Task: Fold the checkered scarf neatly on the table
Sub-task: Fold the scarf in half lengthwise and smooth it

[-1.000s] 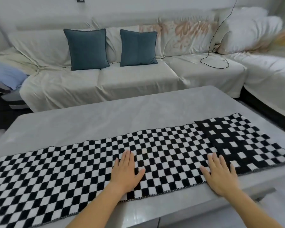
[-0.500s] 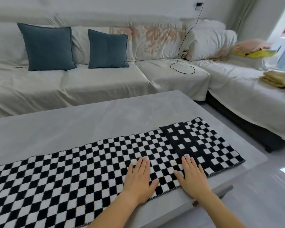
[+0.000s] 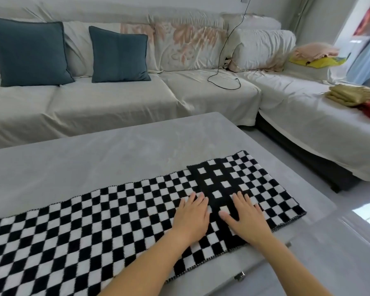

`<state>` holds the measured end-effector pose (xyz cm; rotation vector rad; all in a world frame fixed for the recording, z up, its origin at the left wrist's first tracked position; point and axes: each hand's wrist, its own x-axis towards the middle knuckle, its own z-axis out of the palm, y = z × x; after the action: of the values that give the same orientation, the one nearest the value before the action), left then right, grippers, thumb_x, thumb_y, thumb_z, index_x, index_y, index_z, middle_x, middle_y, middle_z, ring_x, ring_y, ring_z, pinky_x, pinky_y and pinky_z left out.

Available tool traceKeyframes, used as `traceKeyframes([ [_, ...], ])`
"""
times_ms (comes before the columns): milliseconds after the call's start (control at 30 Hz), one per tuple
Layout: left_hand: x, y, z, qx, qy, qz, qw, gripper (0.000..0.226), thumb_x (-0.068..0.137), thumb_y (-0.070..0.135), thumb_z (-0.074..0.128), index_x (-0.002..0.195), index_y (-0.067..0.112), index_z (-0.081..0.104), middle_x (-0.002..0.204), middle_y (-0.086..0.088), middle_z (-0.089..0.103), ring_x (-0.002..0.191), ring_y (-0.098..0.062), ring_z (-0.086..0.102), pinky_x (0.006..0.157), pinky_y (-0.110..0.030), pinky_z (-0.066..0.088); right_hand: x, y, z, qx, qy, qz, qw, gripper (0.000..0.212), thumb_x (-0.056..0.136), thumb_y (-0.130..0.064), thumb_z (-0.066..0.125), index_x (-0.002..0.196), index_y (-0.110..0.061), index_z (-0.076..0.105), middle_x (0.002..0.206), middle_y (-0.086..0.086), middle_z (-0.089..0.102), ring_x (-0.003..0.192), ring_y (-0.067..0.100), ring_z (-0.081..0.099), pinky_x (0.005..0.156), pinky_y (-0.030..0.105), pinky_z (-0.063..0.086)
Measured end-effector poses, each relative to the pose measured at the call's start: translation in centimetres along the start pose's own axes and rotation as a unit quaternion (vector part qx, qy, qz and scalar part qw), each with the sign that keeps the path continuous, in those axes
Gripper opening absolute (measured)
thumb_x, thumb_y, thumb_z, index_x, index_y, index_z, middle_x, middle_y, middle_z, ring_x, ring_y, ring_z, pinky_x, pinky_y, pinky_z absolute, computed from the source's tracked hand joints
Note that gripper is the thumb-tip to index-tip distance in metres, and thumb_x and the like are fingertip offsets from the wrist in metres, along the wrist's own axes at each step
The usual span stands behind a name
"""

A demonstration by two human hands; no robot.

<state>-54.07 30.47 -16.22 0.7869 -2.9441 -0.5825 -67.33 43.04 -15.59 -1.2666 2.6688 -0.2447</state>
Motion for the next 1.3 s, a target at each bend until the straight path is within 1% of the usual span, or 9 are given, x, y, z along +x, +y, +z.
traceKeyframes([
  [167,2.7,3.4,0.4,-0.148,0.072,-0.071,0.984,0.062,0.100,0.032,0.032,0.151,0.014,0.001,0.154,-0.011,0.028,0.140,-0.019,0.028,0.119,-0.038,0.011,-0.9,-0.6,1.7,-0.071,0.045,0.002,0.996,0.092,0.077,-0.077,0.001,0.149,-0.019,0.001,0.158,-0.002,-0.001,0.143,0.014,-0.008,0.116,0.040,-0.001],
  [400,4.4,3.9,1.3,-0.056,0.090,-0.082,0.991,0.063,0.099,0.039,0.026,0.151,0.015,-0.001,0.159,-0.012,0.004,0.147,-0.022,0.002,0.118,-0.043,0.000,-1.1,-0.4,1.9,-0.064,0.061,-0.007,0.996,0.084,0.083,-0.072,0.009,0.149,-0.020,0.003,0.157,-0.003,0.002,0.143,0.012,-0.005,0.116,0.040,0.000],
  [533,4.5,2.9,1.9,-0.015,0.124,-0.084,0.989,0.061,0.099,0.040,0.021,0.151,0.012,0.004,0.159,-0.010,0.012,0.147,-0.020,0.005,0.119,-0.042,0.004,0.4,1.7,-0.7,0.025,0.074,0.000,0.997,0.072,0.087,-0.068,0.022,0.146,-0.026,0.025,0.153,-0.006,0.025,0.141,0.012,0.020,0.115,0.037,0.016],
  [633,4.2,2.9,2.5,-0.014,0.127,-0.102,0.987,0.062,0.098,0.044,0.017,0.151,0.013,0.004,0.159,-0.014,0.001,0.147,-0.024,-0.001,0.119,-0.041,0.002,2.5,6.8,-4.4,-0.012,0.124,0.122,0.985,0.057,0.093,-0.053,0.034,0.139,-0.021,0.035,0.143,-0.002,0.043,0.130,0.020,0.039,0.108,0.040,0.027],
  [700,4.1,2.9,2.6,-0.006,0.125,-0.116,0.985,0.064,0.098,0.047,0.017,0.151,0.012,0.005,0.158,-0.017,-0.010,0.146,-0.027,-0.008,0.119,-0.040,-0.001,3.3,9.4,-5.9,-0.029,0.090,0.175,0.980,0.052,0.094,-0.049,0.037,0.136,-0.018,0.035,0.136,0.002,0.049,0.122,0.024,0.045,0.102,0.041,0.033],
  [800,4.0,2.9,2.5,0.018,0.118,-0.120,0.986,0.067,0.096,0.048,0.013,0.150,0.009,0.003,0.158,-0.013,-0.013,0.146,-0.028,-0.009,0.119,-0.043,0.000,4.1,10.9,-6.2,0.084,0.034,0.214,0.973,0.049,0.093,-0.043,0.048,0.131,-0.012,0.041,0.122,0.009,0.058,0.108,0.030,0.054,0.082,0.039,0.041],
  [1033,3.5,3.0,2.4,0.041,0.075,-0.115,0.990,0.076,0.087,0.053,0.000,0.149,0.008,-0.004,0.159,-0.010,-0.008,0.146,-0.022,-0.011,0.116,-0.043,-0.008,4.0,10.8,-5.8,0.244,0.121,0.226,0.935,0.046,0.085,-0.036,0.064,0.126,-0.016,0.058,0.123,0.002,0.063,0.117,0.025,0.053,0.098,0.039,0.039],
  [1233,4.4,3.1,1.6,0.028,0.036,-0.101,0.994,0.076,0.092,0.056,0.009,0.148,0.008,-0.009,0.158,-0.008,-0.014,0.145,-0.022,-0.016,0.115,-0.045,-0.012,2.1,10.0,-5.4,0.300,0.150,0.217,0.917,0.048,0.083,-0.041,0.065,0.126,-0.023,0.058,0.124,0.002,0.062,0.117,0.023,0.053,0.100,0.040,0.039],
  [1300,6.6,3.3,0.9,0.024,0.016,-0.059,0.998,0.073,0.095,0.054,0.015,0.149,0.009,-0.008,0.158,-0.006,-0.013,0.145,-0.020,-0.015,0.116,-0.045,-0.009,0.9,10.0,-4.2,0.244,0.174,0.219,0.929,0.049,0.084,-0.046,0.061,0.128,-0.024,0.056,0.125,0.003,0.062,0.117,0.025,0.052,0.104,0.043,0.034],
])
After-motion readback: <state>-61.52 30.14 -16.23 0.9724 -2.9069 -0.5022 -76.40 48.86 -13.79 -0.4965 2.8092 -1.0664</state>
